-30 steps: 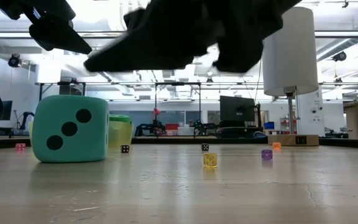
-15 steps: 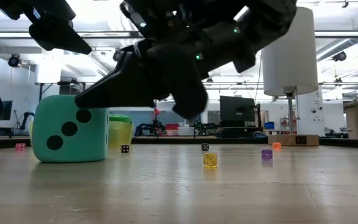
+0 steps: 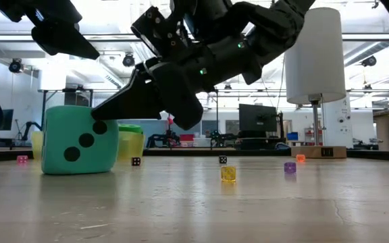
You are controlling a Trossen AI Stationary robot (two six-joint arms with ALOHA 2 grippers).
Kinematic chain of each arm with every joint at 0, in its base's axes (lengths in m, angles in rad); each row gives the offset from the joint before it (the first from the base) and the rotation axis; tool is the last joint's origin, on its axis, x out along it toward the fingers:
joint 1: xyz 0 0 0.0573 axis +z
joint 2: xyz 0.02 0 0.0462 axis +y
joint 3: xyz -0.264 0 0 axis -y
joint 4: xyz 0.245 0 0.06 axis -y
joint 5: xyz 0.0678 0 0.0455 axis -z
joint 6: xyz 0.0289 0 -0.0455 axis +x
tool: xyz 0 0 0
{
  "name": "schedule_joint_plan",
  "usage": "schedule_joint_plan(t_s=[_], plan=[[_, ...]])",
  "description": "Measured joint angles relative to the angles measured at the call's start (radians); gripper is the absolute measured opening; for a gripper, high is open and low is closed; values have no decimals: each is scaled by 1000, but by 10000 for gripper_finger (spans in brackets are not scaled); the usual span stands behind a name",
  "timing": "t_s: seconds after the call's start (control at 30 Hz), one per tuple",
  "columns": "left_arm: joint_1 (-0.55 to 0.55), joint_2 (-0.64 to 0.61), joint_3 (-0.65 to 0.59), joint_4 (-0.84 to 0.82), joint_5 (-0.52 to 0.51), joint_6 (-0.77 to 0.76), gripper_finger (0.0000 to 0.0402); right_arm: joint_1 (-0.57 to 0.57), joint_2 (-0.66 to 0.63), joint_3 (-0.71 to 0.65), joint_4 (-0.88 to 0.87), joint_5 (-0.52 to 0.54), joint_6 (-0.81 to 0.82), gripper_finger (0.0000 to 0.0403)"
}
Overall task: Pick & Place Dice
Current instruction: Put the blue large die into the yellow container
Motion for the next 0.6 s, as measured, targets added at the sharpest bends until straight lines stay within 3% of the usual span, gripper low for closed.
schedule_joint_plan(t_s=[0.6], plan=[[0,0,0,-2,-18,3,395,32,-59,0,-76,-1,-49,28]])
